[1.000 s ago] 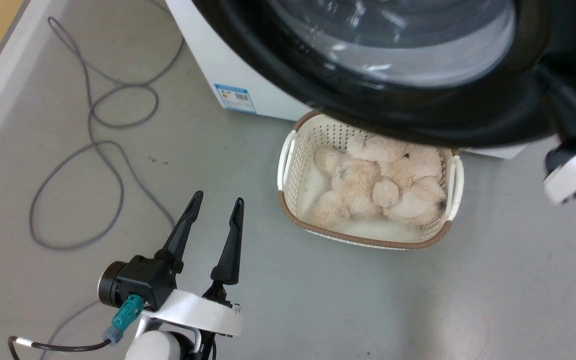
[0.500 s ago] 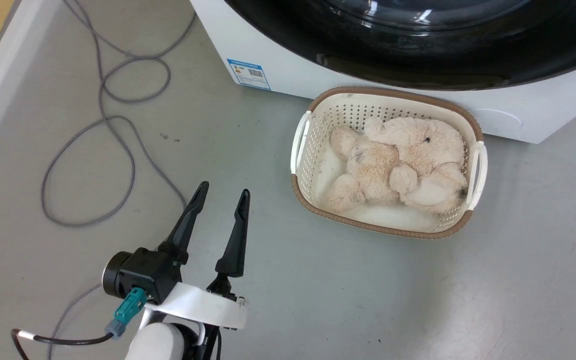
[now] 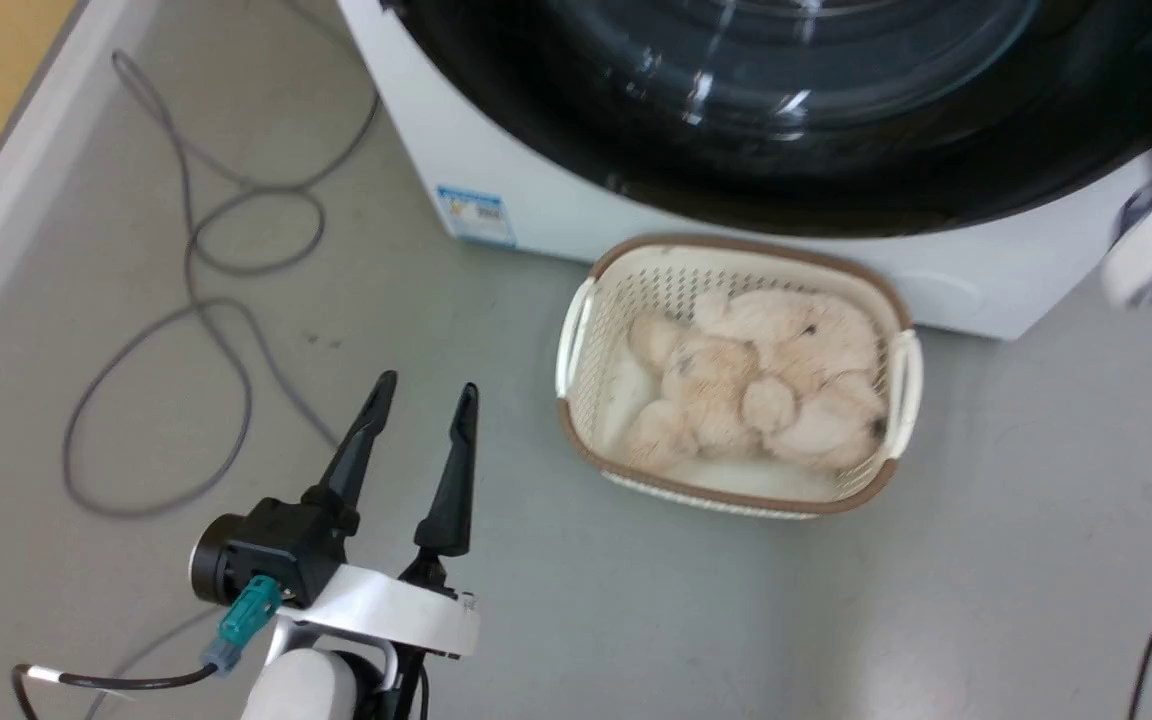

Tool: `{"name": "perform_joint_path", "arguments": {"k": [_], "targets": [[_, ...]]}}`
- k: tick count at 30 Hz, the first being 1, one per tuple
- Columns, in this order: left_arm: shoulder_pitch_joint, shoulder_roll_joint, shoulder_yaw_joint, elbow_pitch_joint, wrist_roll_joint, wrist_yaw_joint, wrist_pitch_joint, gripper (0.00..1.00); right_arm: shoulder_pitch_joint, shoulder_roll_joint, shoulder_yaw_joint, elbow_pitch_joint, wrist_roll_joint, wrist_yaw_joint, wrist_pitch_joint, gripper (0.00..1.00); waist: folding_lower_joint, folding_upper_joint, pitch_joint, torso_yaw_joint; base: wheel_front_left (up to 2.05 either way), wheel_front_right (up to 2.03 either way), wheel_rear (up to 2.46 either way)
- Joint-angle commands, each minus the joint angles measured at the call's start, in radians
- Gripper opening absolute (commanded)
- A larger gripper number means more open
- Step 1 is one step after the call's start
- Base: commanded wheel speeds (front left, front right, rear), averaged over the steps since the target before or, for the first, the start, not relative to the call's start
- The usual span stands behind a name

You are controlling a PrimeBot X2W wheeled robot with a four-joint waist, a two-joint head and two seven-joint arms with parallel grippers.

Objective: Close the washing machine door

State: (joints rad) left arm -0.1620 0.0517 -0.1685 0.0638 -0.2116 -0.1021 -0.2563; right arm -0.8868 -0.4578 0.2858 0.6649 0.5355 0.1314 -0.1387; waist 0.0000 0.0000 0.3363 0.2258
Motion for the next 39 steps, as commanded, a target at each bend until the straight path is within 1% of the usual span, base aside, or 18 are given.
{"name": "perform_joint_path", "arguments": {"k": [1, 6, 9, 13, 14, 21, 24, 25, 26, 28, 31, 39], "targets": [[0.013, -0.001, 0.009, 0.004, 0.007, -0.003, -0.005, 1.00, 0.037, 0.009, 0.013, -0.008, 0.004, -0.001, -0.016, 0.00, 0.0000, 0.0000, -0.042, -0.032, 0.00, 0.00, 0.00], [0.034, 0.002, 0.032, 0.024, 0.033, 0.005, -0.005, 1.00, 0.150, 0.034, 0.008, -0.050, 0.038, -0.001, -0.070, 0.00, 0.0000, 0.0000, -0.121, -0.070, 0.00, 0.00, 0.00], [0.051, 0.002, 0.045, 0.030, 0.036, 0.013, -0.005, 1.00, 0.240, 0.041, 0.012, -0.104, 0.022, -0.001, -0.088, 0.00, 0.0000, 0.0000, -0.162, -0.088, 0.00, 0.00, 0.00], [0.068, 0.006, 0.049, 0.030, 0.045, 0.011, -0.005, 1.00, 0.367, 0.061, -0.038, -0.199, -0.002, -0.001, -0.104, 0.00, 0.0000, 0.0000, -0.196, -0.110, 0.00, 0.00, 0.00], [0.093, 0.006, 0.067, 0.030, 0.049, 0.014, -0.005, 1.00, 0.525, 0.122, -0.142, -0.340, -0.070, -0.001, -0.113, 0.00, 0.0000, 0.0000, -0.227, -0.133, 0.00, 0.00, 0.00], [0.121, 0.006, 0.071, 0.032, 0.052, 0.010, -0.005, 1.00, 0.740, 0.235, -0.260, -0.543, -0.181, -0.001, -0.083, 0.00, 0.0000, 0.0000, -0.254, -0.148, 0.00, 0.00, 0.00], [0.129, 0.005, 0.067, 0.039, 0.054, 0.007, -0.005, 1.00, 0.819, 0.274, -0.296, -0.606, -0.271, -0.001, -0.058, 0.00, 0.0000, 0.0000, -0.264, -0.150, 0.00, 0.00, 0.00], [0.131, 0.005, 0.065, 0.043, 0.054, 0.006, -0.005, 1.00, 0.842, 0.292, -0.312, -0.625, -0.305, -0.001, -0.054, 0.31, 0.0000, 0.0000, -0.268, -0.149, 0.00, 0.00, 0.00], [0.133, 0.005, 0.063, 0.047, 0.055, 0.005, -0.005, 1.00, 0.864, 0.316, -0.327, -0.641, -0.329, -0.001, -0.049, 1.00, 0.0000, 0.0000, -0.272, -0.149, 0.00, 0.00, 0.00], [0.140, 0.005, 0.062, 0.054, 0.054, 0.003, -0.006, 1.00, 0.902, 0.350, -0.349, -0.667, -0.369, -0.001, -0.041, 1.00, 0.0000, 0.0000, -0.279, -0.148, 0.00, 0.00, 0.00], [0.150, 0.005, 0.058, 0.060, 0.052, 0.001, -0.006, 1.00, 0.946, 0.383, -0.368, -0.686, -0.389, -0.001, -0.037, 1.00, 0.0000, 0.0000, -0.287, -0.146, 0.00, 0.00, 0.00], [0.167, 0.005, 0.057, 0.070, 0.052, 0.000, -0.006, 1.00, 0.990, 0.403, -0.377, -0.682, -0.395, -0.001, -0.043, 1.00, 0.0000, 0.0000, -0.304, -0.140, 0.00, 0.00, 0.00]]}}
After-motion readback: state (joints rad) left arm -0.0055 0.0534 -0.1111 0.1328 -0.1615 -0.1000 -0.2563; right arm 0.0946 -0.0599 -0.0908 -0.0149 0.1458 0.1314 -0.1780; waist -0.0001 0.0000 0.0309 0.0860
